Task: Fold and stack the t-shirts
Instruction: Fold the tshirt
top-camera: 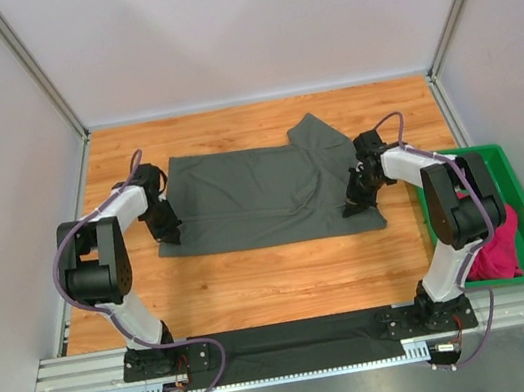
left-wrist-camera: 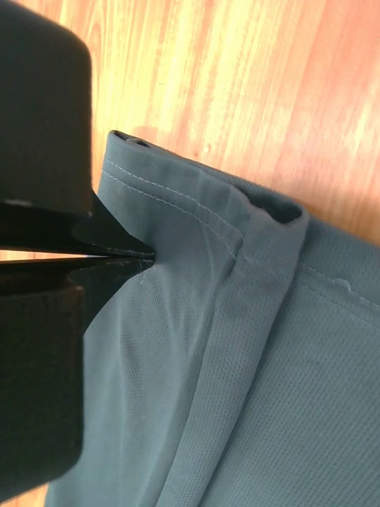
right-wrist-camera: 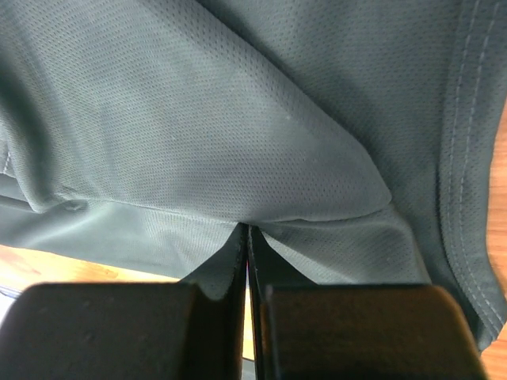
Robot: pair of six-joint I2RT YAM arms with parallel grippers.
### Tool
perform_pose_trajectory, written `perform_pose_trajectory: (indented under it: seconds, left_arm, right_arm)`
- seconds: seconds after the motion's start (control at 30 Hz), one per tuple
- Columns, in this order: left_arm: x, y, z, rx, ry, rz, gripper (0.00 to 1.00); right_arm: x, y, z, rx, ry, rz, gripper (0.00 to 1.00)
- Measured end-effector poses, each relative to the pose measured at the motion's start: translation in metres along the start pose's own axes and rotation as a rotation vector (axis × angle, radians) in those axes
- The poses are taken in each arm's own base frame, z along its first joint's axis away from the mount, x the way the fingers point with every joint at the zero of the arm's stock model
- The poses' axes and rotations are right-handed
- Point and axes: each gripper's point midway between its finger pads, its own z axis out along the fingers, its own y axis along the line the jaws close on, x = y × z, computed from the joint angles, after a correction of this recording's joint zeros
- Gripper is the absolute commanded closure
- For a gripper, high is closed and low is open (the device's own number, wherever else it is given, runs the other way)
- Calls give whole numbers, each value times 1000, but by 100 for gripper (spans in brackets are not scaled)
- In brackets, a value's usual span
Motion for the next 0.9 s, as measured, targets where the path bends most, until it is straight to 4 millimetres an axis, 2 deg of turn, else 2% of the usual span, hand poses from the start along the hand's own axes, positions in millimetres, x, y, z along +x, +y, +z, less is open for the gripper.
perform_pose_trajectory:
  seconds: [0.13,0.27,0.3,0.33,0.37,0.4,0.43,0.47,0.53,0.57,0.67,0.73,0.83,0.9]
  left_arm:
    - [5,7,-1,9,-14,-84,100]
    - [27,20,-5,-5,2,-128,100]
    - [34,23,-7,-11,14,-132,96]
    - [40,25,-9,-16,26,-132,90]
    - [45,27,-12,-19,40,-134,80]
    - [47,27,-16,-15,47,-131,76]
    - [47,24,-21,-2,46,-129,73]
    - [43,22,-26,10,36,-124,69]
    - [25,11,-44,55,-11,-107,67]
    - [12,5,-52,79,-47,-98,63]
    - [-40,-19,-87,168,-209,-36,58]
    - [-79,-35,-111,222,-344,31,57]
    - [-123,-50,-127,252,-467,117,54]
    - [-151,-57,-123,239,-513,176,54]
  right_arm:
    - [2,0,0,-12,-12,12,100]
    - [12,-6,-3,-7,-13,21,99]
    - [14,-8,-5,3,-12,20,98]
    - [14,-9,-6,14,-15,19,93]
    - [14,-11,-7,28,-18,18,89]
    - [12,-11,-10,38,-22,18,83]
    - [7,-9,-14,47,-33,15,73]
    - [-3,-4,-20,47,-60,9,70]
    - [-32,14,-35,24,-147,-21,61]
    - [-49,25,-44,8,-198,-39,59]
    - [-114,66,-71,-59,-390,-111,54]
    - [-157,91,-79,-102,-492,-158,52]
    - [-213,120,-72,-140,-579,-215,50]
    - [-234,127,-57,-143,-594,-243,50]
